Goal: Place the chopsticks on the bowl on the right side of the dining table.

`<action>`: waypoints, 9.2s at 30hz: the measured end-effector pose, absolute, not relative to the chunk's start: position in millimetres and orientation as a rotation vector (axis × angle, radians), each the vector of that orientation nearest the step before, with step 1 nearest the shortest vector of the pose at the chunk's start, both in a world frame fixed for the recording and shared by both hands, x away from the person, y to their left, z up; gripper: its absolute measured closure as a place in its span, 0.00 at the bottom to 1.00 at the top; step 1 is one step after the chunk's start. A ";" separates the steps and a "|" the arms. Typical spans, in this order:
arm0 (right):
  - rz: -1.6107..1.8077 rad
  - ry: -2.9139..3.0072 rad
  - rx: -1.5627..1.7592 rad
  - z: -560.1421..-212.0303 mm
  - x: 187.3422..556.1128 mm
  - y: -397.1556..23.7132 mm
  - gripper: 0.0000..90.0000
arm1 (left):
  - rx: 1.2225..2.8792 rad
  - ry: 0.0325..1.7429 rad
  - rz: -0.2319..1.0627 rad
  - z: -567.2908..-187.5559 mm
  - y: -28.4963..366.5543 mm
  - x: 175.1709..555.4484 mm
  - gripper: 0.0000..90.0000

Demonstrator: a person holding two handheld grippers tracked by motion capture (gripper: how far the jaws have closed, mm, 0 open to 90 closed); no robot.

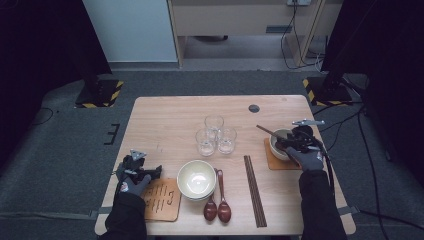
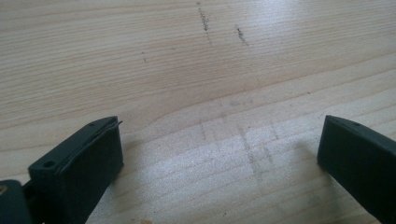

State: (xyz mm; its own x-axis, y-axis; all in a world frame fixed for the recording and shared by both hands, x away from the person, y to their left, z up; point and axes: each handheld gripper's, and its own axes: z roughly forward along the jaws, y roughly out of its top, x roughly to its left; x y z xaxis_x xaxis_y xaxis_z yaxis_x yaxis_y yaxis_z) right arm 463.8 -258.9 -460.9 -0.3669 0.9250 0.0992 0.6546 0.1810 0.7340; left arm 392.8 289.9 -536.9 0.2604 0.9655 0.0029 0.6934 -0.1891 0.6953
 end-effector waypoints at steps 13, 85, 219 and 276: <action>1.002 2.141 1.466 -460.7 457.9 -258.4 0.55 | 1.957 1.498 0.609 -536.9 289.9 392.8 0.00; 0.940 1.951 1.611 -451.9 393.4 -314.4 0.76 | 1.957 1.498 0.610 -536.9 289.9 392.8 0.00; 0.936 2.009 1.503 -462.7 468.9 -272.0 0.69 | 1.958 1.498 0.609 -536.9 289.9 392.8 0.00; 1.001 1.951 1.564 -456.3 425.2 -301.8 0.60 | 1.957 1.498 0.609 -536.9 289.9 392.8 0.00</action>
State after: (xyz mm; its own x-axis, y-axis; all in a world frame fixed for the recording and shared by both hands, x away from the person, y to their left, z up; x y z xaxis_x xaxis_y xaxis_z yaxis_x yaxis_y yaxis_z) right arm 425.2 -301.8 -456.3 -0.2598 0.9609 0.0962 0.6386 0.0963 0.7635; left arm 392.8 289.9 -536.9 0.2602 0.9655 0.0031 0.6934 -0.1891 0.6953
